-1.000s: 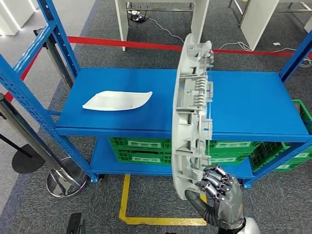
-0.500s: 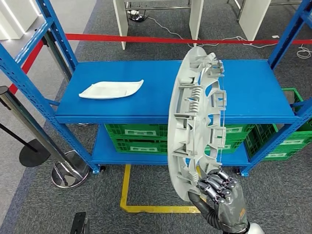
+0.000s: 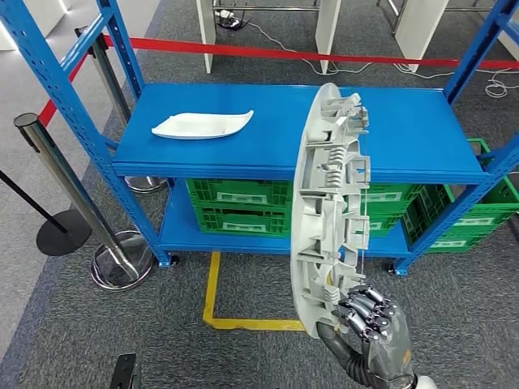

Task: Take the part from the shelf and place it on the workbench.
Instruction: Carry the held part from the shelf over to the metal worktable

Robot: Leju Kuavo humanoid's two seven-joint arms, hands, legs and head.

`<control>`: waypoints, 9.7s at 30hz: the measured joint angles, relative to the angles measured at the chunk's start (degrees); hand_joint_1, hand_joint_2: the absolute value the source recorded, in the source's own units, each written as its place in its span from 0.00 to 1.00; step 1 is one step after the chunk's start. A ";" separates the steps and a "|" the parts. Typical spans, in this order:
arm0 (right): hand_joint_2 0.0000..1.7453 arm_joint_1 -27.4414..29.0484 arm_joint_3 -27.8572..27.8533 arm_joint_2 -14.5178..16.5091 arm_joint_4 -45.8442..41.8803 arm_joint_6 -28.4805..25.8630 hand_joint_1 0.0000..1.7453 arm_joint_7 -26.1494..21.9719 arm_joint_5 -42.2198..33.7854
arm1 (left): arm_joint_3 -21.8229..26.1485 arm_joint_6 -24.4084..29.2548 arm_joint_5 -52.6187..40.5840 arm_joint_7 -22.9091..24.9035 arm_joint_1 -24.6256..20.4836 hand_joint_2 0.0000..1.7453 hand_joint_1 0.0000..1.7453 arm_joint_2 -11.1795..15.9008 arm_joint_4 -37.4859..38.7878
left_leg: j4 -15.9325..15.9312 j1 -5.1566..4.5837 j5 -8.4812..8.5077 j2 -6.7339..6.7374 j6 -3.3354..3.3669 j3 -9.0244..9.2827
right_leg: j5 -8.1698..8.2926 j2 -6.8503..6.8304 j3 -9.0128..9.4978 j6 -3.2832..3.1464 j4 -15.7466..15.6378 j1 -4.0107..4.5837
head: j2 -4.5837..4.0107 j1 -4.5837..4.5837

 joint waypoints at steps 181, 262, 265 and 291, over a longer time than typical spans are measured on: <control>1.00 -15.36 7.61 3.95 16.51 0.53 1.00 -0.03 -6.91 | 2.04 9.21 -2.18 19.89 -18.29 0.00 0.00 -5.90 -0.42 | 2.41 0.78 -2.00 -0.56 -0.46 -0.12 | 1.85 1.00 -3.26 0.03 -3.29 0.03 | 0.00 0.41; 1.00 -10.44 5.35 1.91 19.56 -0.34 1.00 -0.04 -8.70 | 0.97 7.37 -3.95 21.80 -18.16 0.00 0.00 -5.73 0.31 | 9.24 -1.01 -3.02 -1.68 0.04 -3.84 | 3.43 4.83 8.78 -1.99 -16.23 -0.47 | 0.00 -1.05; 1.00 -9.96 5.44 1.84 20.08 -0.40 1.00 -0.12 -8.88 | 0.91 7.64 -4.02 22.09 -17.26 0.00 0.00 -4.71 0.70 | 1.89 -3.80 1.48 -5.84 7.28 -1.21 | 4.11 6.65 10.34 -1.89 -18.16 -0.27 | 0.00 -0.18; 1.00 -10.62 3.62 1.59 18.91 -0.52 1.00 -1.25 -6.36 | 0.57 7.59 -4.95 22.34 -18.89 0.00 0.00 -5.75 0.77 | 21.97 -0.39 -11.56 0.28 0.02 -4.59 | 2.47 0.18 6.03 0.18 -11.45 0.09 | 0.00 -1.71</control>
